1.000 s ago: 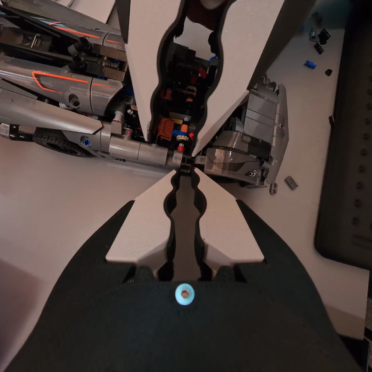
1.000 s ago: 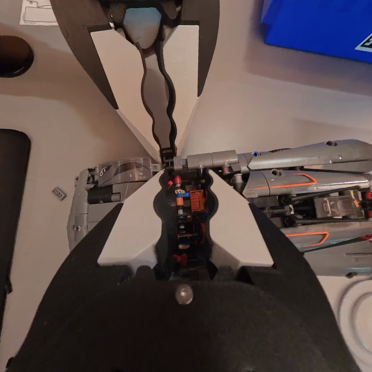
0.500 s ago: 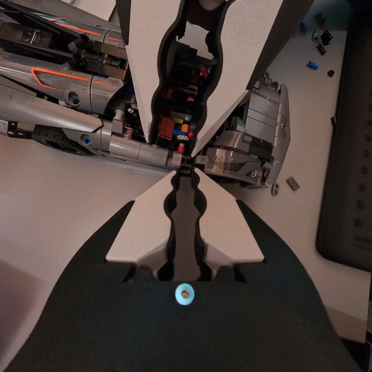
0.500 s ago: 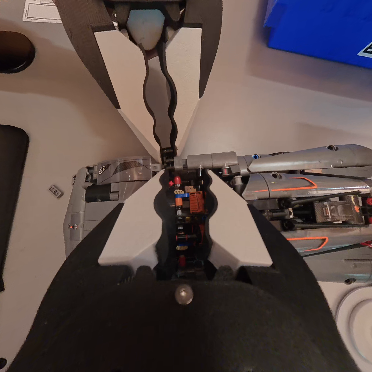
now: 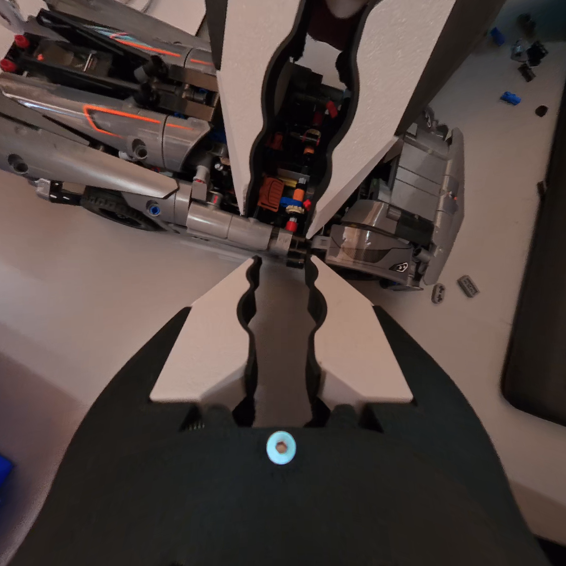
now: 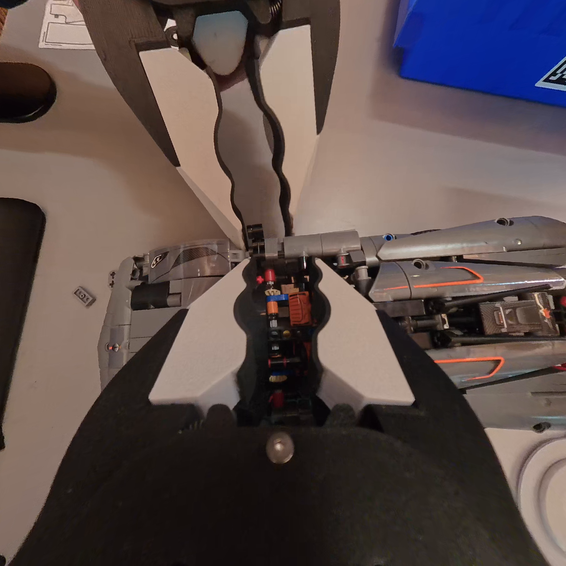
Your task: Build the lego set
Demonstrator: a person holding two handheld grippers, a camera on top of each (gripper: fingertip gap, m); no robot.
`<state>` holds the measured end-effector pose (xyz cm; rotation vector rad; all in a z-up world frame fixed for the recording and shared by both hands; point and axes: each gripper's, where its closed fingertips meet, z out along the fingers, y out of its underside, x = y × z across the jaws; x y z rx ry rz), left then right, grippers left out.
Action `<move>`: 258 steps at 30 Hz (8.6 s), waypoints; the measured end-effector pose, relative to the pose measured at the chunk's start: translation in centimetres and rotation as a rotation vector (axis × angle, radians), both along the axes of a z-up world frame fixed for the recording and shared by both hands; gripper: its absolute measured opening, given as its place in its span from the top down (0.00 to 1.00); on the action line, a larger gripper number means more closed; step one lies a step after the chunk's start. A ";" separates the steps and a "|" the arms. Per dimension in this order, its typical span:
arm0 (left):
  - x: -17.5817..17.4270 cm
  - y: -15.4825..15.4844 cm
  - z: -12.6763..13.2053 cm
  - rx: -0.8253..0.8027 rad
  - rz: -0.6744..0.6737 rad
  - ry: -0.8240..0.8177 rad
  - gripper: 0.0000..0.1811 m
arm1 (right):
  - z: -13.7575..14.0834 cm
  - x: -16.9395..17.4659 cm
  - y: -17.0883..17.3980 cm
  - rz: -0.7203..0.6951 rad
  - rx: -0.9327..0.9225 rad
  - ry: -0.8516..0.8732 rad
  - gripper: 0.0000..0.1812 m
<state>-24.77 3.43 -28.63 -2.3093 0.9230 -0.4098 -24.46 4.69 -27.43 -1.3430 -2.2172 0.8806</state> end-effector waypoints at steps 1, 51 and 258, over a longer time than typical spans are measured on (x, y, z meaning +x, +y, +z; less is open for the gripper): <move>-0.1 0.1 0.0 0.003 0.010 -0.002 0.84 | 0.0 0.0 0.0 0.000 -0.002 0.001 0.82; 0.1 0.3 0.8 0.088 -0.024 -0.007 0.86 | 0.1 -0.3 0.1 -0.004 -0.021 0.037 0.82; 0.1 -0.1 1.4 0.052 -0.097 0.206 0.93 | 1.3 9.2 6.8 -0.445 -0.087 0.169 0.85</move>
